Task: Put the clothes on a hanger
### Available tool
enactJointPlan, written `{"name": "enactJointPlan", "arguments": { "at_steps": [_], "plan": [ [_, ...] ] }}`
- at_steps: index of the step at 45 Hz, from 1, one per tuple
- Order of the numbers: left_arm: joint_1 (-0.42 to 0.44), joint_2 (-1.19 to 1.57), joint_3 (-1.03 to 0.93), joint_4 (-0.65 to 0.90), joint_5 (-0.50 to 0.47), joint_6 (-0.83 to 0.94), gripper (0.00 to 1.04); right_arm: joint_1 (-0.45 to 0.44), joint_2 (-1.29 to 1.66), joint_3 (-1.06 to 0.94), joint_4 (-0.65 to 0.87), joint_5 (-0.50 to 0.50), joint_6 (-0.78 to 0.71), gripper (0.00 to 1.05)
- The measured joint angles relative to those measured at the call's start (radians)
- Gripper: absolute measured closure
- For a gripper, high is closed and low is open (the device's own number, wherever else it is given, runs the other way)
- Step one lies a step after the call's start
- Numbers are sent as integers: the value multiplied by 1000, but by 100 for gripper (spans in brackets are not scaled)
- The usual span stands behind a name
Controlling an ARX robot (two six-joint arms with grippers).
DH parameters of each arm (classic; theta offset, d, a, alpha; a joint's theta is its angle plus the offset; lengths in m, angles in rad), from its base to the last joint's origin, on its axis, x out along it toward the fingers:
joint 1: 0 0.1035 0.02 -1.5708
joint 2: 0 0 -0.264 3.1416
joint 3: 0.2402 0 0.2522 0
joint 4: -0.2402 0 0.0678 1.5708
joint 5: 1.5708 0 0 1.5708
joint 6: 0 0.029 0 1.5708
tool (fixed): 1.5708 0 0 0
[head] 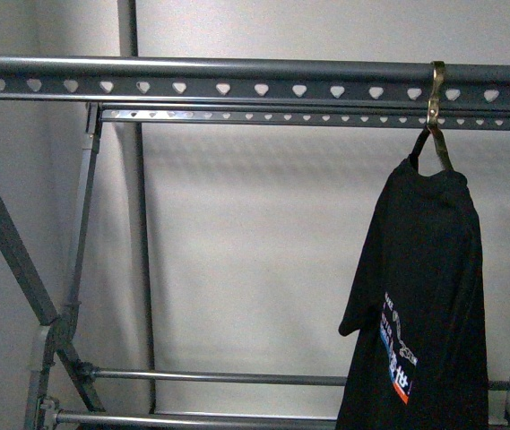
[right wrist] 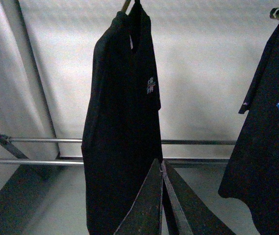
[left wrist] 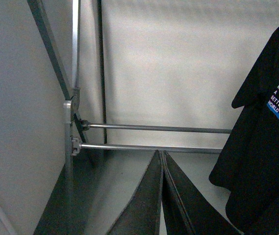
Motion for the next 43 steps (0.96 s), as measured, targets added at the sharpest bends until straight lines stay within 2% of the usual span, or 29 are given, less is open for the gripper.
{"name": "enactJointPlan", "arguments": {
  "at_steps": [5, 35, 37, 40, 43],
  "plan": [
    [0, -129, 0, -152, 2, 0, 101, 0, -37, -20, -17, 0, 2, 102],
    [0, -159, 0, -164, 2, 0, 101, 0, -221, -101, -112, 0, 3, 102],
    [0, -159, 0, -165, 2, 0, 98, 0, -231, -101, -119, 0, 2, 95],
    [0, -159, 0, -165, 2, 0, 84, 0, -236, -101, -119, 0, 3, 80],
    [0, -159, 0, -165, 2, 0, 73, 0, -236, -101, -119, 0, 2, 69]
  ]
}}
